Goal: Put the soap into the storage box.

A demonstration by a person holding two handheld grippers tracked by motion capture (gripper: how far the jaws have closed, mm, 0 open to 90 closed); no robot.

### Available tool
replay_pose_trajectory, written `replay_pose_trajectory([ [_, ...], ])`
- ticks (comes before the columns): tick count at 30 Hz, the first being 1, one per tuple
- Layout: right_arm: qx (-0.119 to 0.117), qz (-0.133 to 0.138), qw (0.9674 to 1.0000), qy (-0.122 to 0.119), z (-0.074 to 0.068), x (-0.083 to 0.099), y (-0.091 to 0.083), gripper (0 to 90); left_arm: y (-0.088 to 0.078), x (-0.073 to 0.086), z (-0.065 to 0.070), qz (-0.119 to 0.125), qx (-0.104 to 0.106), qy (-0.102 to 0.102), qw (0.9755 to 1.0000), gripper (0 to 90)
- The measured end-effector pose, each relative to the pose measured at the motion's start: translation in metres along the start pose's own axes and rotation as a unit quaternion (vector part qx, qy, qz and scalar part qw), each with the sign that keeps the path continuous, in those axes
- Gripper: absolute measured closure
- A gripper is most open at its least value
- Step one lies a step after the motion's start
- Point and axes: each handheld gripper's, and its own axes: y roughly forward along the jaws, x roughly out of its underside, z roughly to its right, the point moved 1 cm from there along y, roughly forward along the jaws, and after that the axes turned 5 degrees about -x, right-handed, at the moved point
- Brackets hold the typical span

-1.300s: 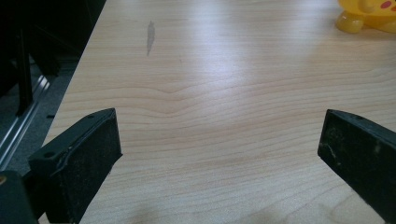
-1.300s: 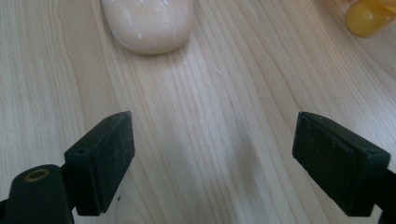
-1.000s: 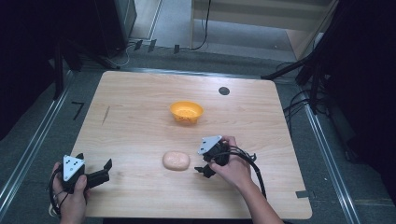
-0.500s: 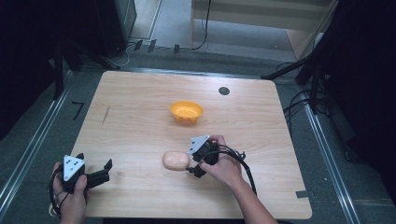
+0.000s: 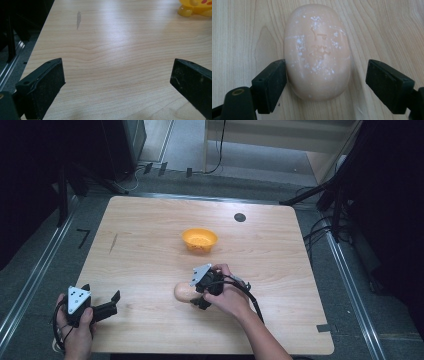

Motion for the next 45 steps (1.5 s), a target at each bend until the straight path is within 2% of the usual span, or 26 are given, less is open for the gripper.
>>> replay_pose_trajectory([
  [9, -0.014, -0.003, 0.9999, -0.002, 0.001, -0.006, 0.007, 21.4, 0.0, 0.0, 0.0, 0.0, 0.001, 0.001, 1.0, 0.0],
  [12, -0.019, -0.005, 0.9998, 0.003, 0.001, -0.008, 0.007, 25.5, 0.0, 0.0, 0.0, 0.0, 0.001, 0.001, 1.0, 0.0],
  [16, -0.024, -0.007, 0.9997, -0.005, 0.003, -0.011, 0.007, 32.1, 0.0, 0.0, 0.0, 0.0, 0.001, 0.001, 1.0, 0.0],
  [23, -0.03, -0.016, 0.9994, -0.007, 0.005, -0.015, 0.009, 30.8, 0.0, 0.0, 0.0, 0.0, 0.002, 0.001, 1.0, 0.0],
  [26, -0.044, -0.021, 0.9988, -0.004, 0.005, -0.016, 0.011, 25.4, 0.0, 0.0, 0.0, 0.0, 0.003, 0.001, 1.0, 0.0],
  [28, -0.058, -0.025, 0.998, 0.002, 0.007, -0.017, 0.013, 25.0, 0.0, 0.0, 0.0, 0.0, 0.003, 0.001, 1.0, 0.0],
  [29, -0.058, -0.025, 0.998, 0.002, 0.007, -0.017, 0.013, 25.0, 0.0, 0.0, 0.0, 0.0, 0.003, 0.001, 1.0, 0.0],
  [31, -0.056, -0.02, 0.9983, 0.004, 0.01, -0.017, 0.012, 32.8, 0.0, 0.0, 0.0, 0.0, 0.002, 0.001, 1.0, 0.5],
  [38, -0.062, -0.029, 0.9977, 0.0, 0.01, -0.018, 0.01, 33.4, 0.0, 0.0, 0.0, 0.0, 0.002, 0.001, 1.0, 0.5],
  [45, -0.051, -0.035, 0.9981, -0.011, 0.011, -0.017, 0.008, 33.5, 0.0, 0.0, 0.0, 0.0, 0.002, -0.001, 1.0, 0.5],
])
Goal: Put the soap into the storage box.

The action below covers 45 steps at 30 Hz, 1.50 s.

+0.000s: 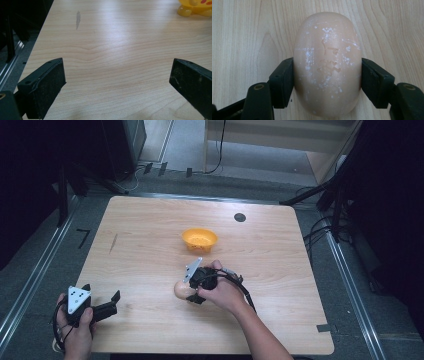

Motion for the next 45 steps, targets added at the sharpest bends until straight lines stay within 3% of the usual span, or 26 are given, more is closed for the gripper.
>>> replay_pose_trajectory([
  [23, 0.012, 0.009, 0.9998, 0.014, 0.017, 0.009, -0.026, 33.5, 0.0, 0.0, 0.0, 0.001, -0.006, -0.004, 1.0, 0.5],
  [36, 0.008, 0.023, 0.9994, 0.025, 0.035, 0.011, -0.037, 33.5, 0.0, 0.0, 0.0, 0.0, -0.005, -0.002, 1.0, 0.5],
  [45, 0.017, 0.017, 0.9993, 0.028, 0.053, 0.014, -0.046, 33.5, 0.0, 0.0, 0.001, -0.001, -0.005, -0.001, 1.0, 0.5],
])
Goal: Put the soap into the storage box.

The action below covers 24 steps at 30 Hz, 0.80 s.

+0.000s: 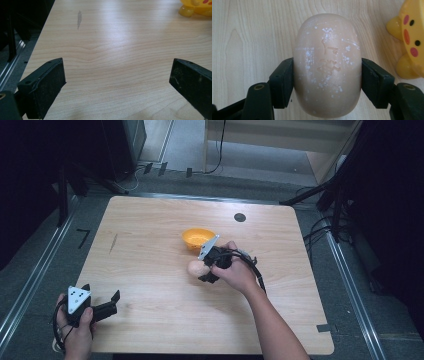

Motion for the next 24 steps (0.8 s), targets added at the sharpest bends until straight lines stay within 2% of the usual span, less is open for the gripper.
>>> replay_pose_trajectory([
  [8, 0.009, -0.003, 0.9999, -0.003, 0.015, -0.003, -0.01, 33.5, 0.001, 0.0, 0.003, -0.001, 0.0, 0.014, 0.9999, 0.6],
  [14, 0.01, -0.006, 0.9999, -0.005, 0.021, -0.01, -0.016, 33.5, 0.0, 0.0, 0.002, -0.001, -0.001, 0.012, 0.9999, 0.6],
  [21, 0.015, 0.004, 0.9999, -0.008, 0.033, -0.018, -0.026, 33.5, 0.001, 0.0, 0.003, -0.002, 0.0, 0.014, 0.9999, 0.6],
  [24, 0.026, 0.003, 0.9996, -0.008, 0.038, -0.021, -0.029, 33.5, 0.001, 0.0, 0.003, -0.003, 0.0, 0.015, 0.9999, 0.6],
])
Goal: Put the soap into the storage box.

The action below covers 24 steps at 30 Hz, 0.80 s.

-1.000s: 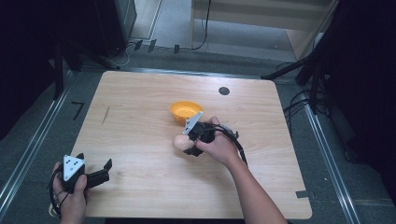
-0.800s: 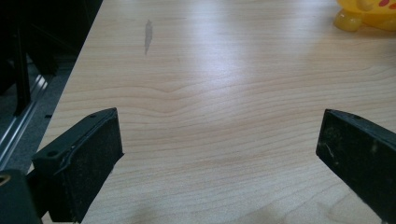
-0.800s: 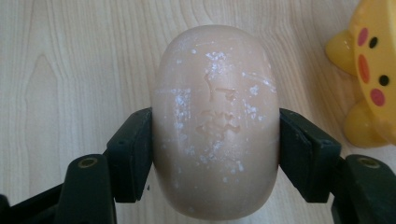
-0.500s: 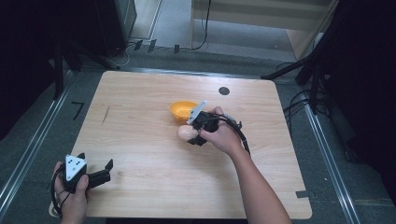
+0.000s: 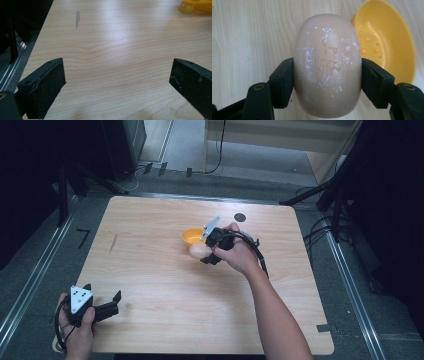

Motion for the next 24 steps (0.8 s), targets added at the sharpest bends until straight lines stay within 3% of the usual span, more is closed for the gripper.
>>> replay_pose_trajectory([
  [15, 0.034, 0.005, 0.9994, 0.009, 0.032, -0.013, -0.009, 33.5, 0.0, 0.0, -0.001, 0.001, 0.003, -0.004, 1.0, 0.6],
  [24, 0.048, -0.025, 0.9985, 0.008, 0.044, -0.024, -0.008, 33.4, 0.0, 0.0, -0.001, 0.004, 0.005, -0.006, 1.0, 0.6],
])
